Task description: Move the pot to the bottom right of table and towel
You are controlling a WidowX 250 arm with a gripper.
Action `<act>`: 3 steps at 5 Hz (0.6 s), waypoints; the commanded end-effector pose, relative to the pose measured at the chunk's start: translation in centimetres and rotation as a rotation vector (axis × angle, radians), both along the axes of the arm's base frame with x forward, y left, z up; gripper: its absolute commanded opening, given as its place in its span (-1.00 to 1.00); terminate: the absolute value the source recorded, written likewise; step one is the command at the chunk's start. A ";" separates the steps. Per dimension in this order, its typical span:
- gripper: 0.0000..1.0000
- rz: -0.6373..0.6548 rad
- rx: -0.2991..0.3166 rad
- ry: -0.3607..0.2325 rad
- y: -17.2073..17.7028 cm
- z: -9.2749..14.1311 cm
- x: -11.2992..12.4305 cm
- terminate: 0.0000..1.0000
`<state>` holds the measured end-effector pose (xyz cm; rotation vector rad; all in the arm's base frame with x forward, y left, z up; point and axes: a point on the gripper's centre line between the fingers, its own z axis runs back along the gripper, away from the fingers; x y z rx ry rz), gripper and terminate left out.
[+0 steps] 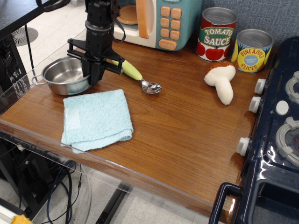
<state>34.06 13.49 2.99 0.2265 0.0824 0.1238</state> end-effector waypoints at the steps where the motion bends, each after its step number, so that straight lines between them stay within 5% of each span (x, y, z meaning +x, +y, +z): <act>1: -1.00 -0.169 0.027 -0.084 -4.3 6.7 0.2 -1.00; 3: -1.00 -0.385 0.026 -0.110 -13.2 7.6 -2.1 -1.00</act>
